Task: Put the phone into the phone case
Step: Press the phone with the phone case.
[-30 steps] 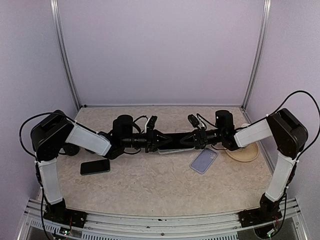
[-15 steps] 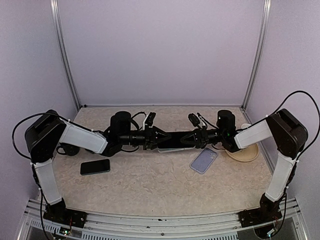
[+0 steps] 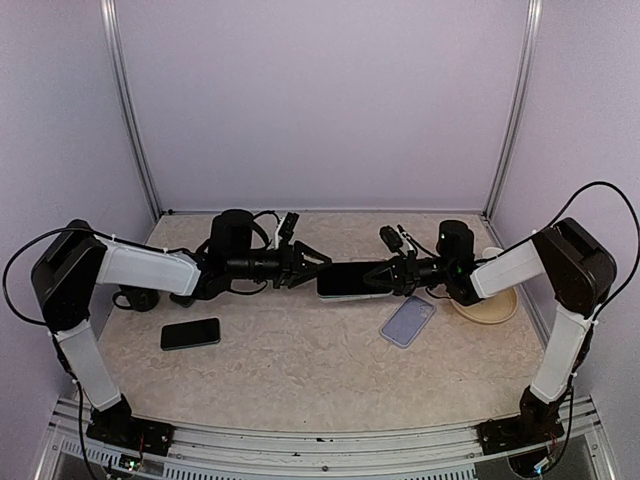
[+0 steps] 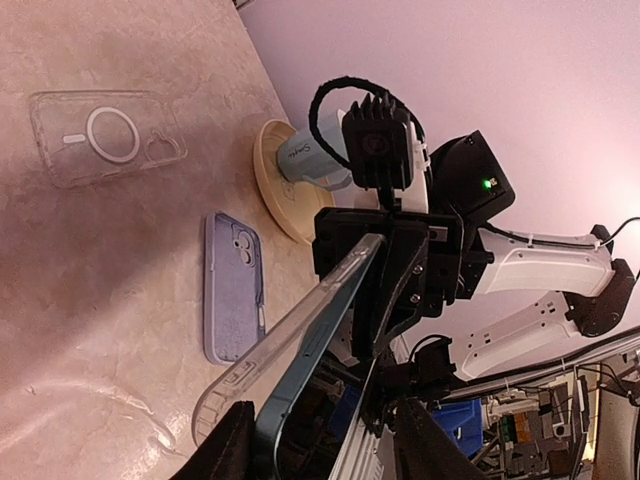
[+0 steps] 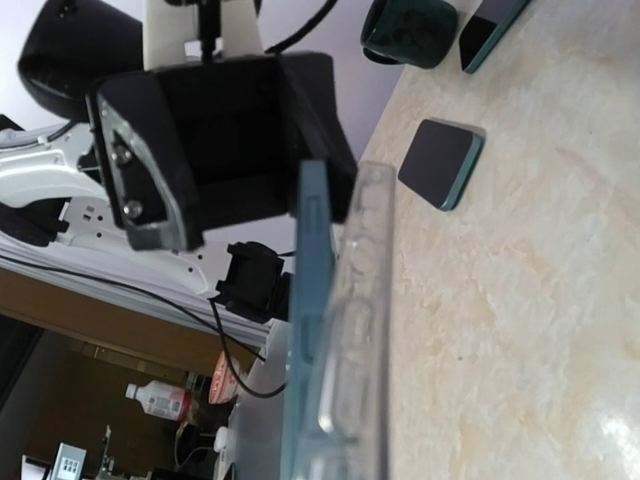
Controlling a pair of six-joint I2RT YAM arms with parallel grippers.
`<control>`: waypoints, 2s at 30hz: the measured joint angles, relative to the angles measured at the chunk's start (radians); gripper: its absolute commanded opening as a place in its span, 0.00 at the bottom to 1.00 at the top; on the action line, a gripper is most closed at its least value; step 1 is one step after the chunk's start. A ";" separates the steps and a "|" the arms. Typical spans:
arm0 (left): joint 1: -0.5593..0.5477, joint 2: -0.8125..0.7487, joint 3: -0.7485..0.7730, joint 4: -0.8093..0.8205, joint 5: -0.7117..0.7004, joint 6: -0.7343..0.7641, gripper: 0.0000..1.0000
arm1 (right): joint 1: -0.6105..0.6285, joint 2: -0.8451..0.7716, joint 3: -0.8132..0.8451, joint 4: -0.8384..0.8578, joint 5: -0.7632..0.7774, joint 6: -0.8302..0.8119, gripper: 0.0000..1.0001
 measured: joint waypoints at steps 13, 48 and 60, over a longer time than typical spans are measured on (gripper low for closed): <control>0.020 -0.040 -0.041 -0.042 -0.024 0.038 0.50 | 0.000 -0.020 -0.006 -0.008 -0.041 -0.033 0.04; -0.033 0.001 -0.065 0.158 0.149 -0.055 0.09 | -0.004 -0.074 -0.005 -0.070 -0.109 -0.137 0.13; -0.033 0.008 -0.065 0.166 0.148 -0.065 0.00 | -0.004 -0.074 -0.005 -0.080 -0.106 -0.145 0.32</control>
